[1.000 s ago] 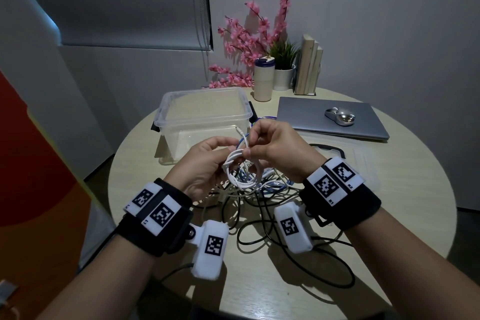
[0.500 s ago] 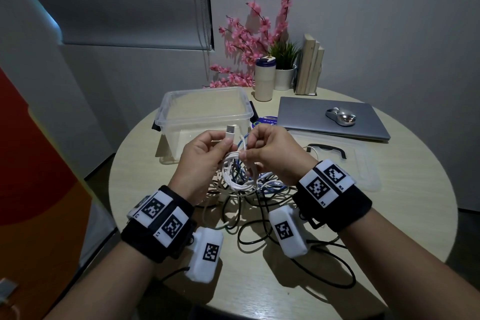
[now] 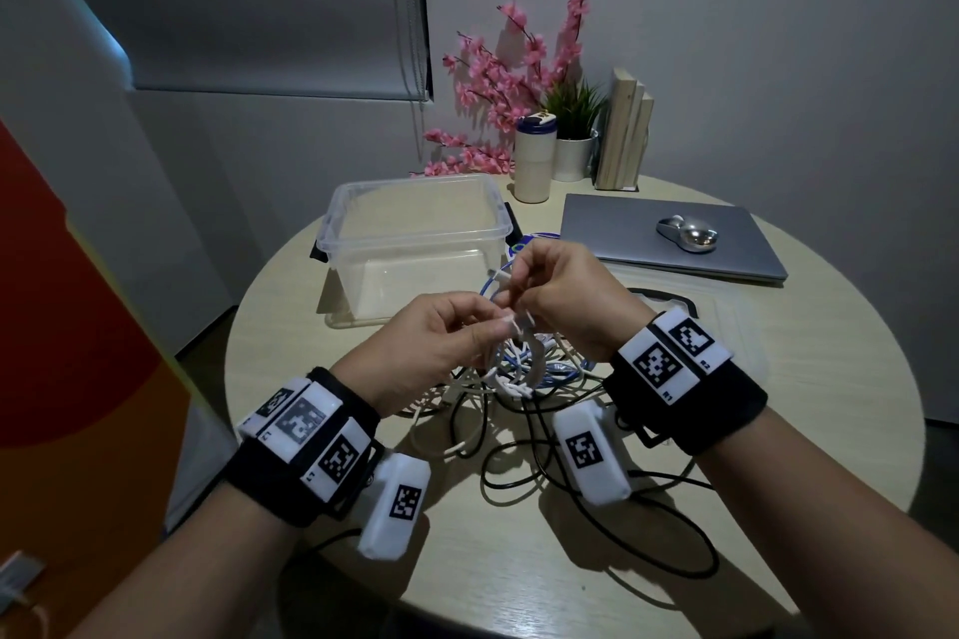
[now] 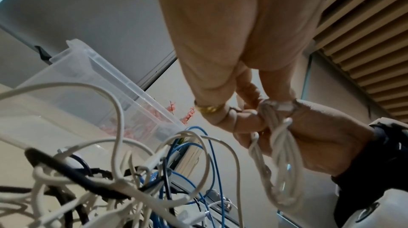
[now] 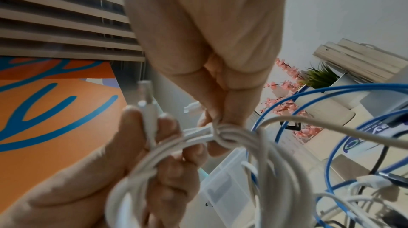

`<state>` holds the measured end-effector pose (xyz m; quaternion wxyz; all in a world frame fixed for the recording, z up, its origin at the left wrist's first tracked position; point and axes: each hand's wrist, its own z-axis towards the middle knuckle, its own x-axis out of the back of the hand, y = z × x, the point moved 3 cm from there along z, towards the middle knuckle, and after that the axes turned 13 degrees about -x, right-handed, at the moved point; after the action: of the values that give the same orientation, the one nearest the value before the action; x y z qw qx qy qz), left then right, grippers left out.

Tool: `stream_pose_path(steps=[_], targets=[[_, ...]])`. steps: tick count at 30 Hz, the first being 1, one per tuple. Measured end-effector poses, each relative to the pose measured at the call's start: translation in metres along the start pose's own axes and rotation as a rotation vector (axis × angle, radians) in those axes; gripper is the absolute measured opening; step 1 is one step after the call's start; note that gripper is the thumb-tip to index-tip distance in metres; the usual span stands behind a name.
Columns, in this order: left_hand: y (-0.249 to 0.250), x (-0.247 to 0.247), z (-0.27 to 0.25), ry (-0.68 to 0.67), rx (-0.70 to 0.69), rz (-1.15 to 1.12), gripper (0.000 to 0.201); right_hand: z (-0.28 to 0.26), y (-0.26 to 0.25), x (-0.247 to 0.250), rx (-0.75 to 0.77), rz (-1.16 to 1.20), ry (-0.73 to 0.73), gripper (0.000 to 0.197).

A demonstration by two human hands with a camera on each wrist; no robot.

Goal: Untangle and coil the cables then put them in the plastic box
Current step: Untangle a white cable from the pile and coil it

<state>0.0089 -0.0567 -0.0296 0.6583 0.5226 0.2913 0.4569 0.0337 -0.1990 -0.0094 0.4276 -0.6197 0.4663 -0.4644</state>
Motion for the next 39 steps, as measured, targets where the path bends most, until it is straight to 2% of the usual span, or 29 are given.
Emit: stream_pose_path(steps=[6,9,14,18,25,33,39], targets=[[-0.009,0.007,-0.001,0.105,-0.027,0.026,0.018,-0.001,0.003,0.004,-0.028,0.054,-0.007,0.024],[-0.006,0.007,0.0,0.193,-0.077,0.006,0.017,-0.004,0.004,0.005,-0.033,0.039,-0.012,0.015],[-0.003,0.003,0.002,0.276,-0.098,-0.082,0.016,-0.007,0.004,0.003,-0.022,0.053,-0.039,0.01],[-0.007,0.007,0.005,0.334,-0.079,-0.042,0.016,-0.008,0.003,0.003,0.023,0.024,-0.033,0.014],[-0.007,0.013,0.006,0.283,0.027,0.023,0.012,-0.006,-0.002,0.006,0.068,0.141,0.06,0.017],[-0.012,0.026,0.007,0.436,0.032,0.049,0.011,-0.004,-0.001,0.014,0.105,0.194,0.057,0.029],[-0.016,0.035,0.009,0.49,0.021,0.091,0.016,-0.007,0.001,0.012,0.054,0.232,0.042,0.021]])
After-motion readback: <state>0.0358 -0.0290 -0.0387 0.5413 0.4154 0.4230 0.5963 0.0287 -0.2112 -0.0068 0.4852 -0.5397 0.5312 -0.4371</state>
